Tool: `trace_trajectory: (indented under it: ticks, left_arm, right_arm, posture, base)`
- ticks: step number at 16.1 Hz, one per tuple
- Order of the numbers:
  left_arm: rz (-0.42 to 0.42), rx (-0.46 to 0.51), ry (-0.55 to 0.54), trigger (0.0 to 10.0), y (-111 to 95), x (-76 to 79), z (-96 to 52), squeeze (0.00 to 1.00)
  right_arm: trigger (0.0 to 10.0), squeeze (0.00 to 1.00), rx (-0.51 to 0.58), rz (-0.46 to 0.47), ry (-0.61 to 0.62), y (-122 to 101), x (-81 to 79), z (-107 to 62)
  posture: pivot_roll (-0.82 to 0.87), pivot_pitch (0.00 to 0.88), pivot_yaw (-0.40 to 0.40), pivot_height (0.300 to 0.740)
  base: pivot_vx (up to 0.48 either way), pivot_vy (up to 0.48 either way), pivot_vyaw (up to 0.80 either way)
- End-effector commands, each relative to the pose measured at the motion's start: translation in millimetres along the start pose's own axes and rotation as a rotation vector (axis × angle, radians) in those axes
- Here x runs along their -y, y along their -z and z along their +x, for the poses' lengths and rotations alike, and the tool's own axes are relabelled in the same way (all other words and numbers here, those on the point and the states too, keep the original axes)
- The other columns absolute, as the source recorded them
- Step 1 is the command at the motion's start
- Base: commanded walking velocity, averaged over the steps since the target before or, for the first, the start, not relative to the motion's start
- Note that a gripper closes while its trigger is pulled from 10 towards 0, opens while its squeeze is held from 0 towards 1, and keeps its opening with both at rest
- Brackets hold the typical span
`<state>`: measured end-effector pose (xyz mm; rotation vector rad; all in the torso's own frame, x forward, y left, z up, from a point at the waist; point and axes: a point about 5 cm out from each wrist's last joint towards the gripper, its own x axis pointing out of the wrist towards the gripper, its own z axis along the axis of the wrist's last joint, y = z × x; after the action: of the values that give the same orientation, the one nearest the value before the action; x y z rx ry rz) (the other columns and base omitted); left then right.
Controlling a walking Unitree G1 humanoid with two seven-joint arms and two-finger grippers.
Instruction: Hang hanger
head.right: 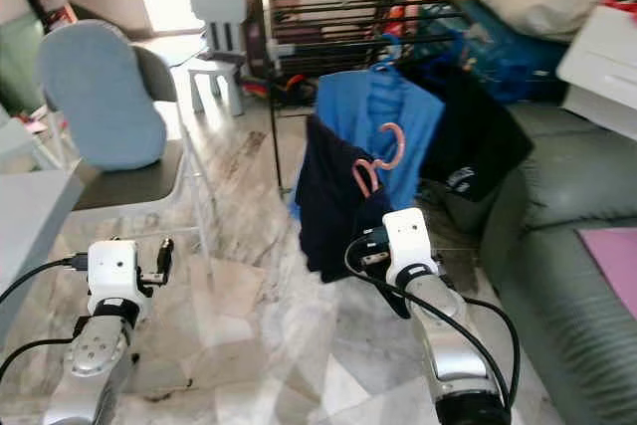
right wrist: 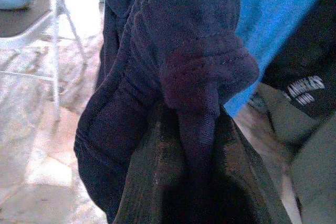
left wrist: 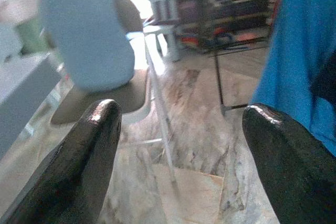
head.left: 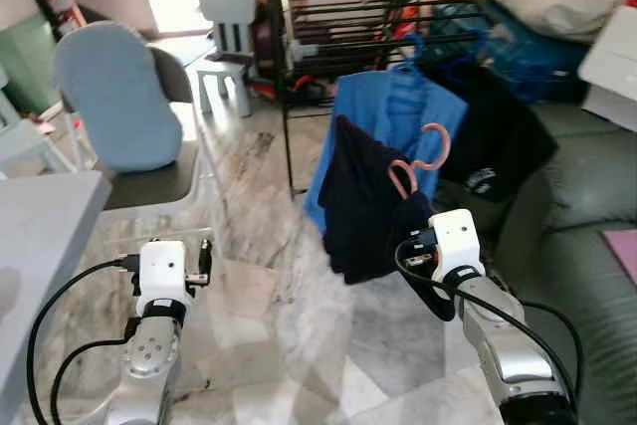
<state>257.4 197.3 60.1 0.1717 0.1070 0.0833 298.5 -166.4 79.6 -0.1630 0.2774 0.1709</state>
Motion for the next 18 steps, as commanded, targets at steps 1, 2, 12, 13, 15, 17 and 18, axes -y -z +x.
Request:
trace_trajectory:
  ticks: [1, 2, 12, 13, 15, 17, 18]
  left_arm:
    - [0.037, -0.011, 0.043, 10.0, 2, -2.0, -2.9, 0.0]
    - [0.047, -0.021, 0.051, 10.0, 4, -2.4, -3.6, 0.0]
    - [-0.03, -0.107, -0.062, 10.0, 39, -2.5, -24.1, 0.0]
    - [-0.023, -0.116, -0.053, 10.0, 42, -1.2, -25.1, 0.0]
    - [-0.033, -0.13, -0.001, 10.0, 46, 5.0, -27.8, 0.0]
    - [-0.038, -0.115, 0.021, 10.0, 43, 8.6, -28.3, 0.0]
    - [-0.046, -0.114, 0.036, 10.0, 42, 11.8, -27.6, 0.0]
  right_arm:
    - [10.0, 0.0, 0.002, 0.02, 0.047, -8, 7.8, 4.6]
    - [10.0, 0.0, -0.008, 0.025, 0.055, -6, 8.9, 5.0]
    - [10.0, 0.0, -0.05, -0.037, 0.113, 27, -8.1, -18.1]
    - [10.0, 0.0, -0.057, -0.022, 0.111, 30, -8.0, -19.0]
    - [10.0, 0.0, -0.058, -0.03, 0.112, 33, -4.6, -22.8]
    - [10.0, 0.0, -0.045, -0.045, 0.12, 32, -2.1, -24.9]
    - [10.0, 0.0, -0.039, -0.043, 0.121, 31, -3.3, -25.3]
  posture:
    - [-0.08, 0.0, 0.054, 0.74]
    - [-0.08, 0.0, 0.06, 0.74]
    - [-0.11, 0.0, 0.07, 0.74]
    - [-0.12, 0.0, 0.07, 0.74]
    - [-0.13, 0.0, 0.072, 0.74]
    - [-0.15, 0.0, 0.076, 0.74]
    - [-0.15, 0.0, 0.079, 0.74]
  base:
    - [0.0, 0.0, 0.0]
    - [0.0, 0.0, 0.0]
    - [0.0, 0.0, 0.0]
    - [0.0, 0.0, 0.0]
    - [0.0, 0.0, 0.0]
    - [0.0, 0.0, 0.4]
    - [0.0, 0.0, 0.8]
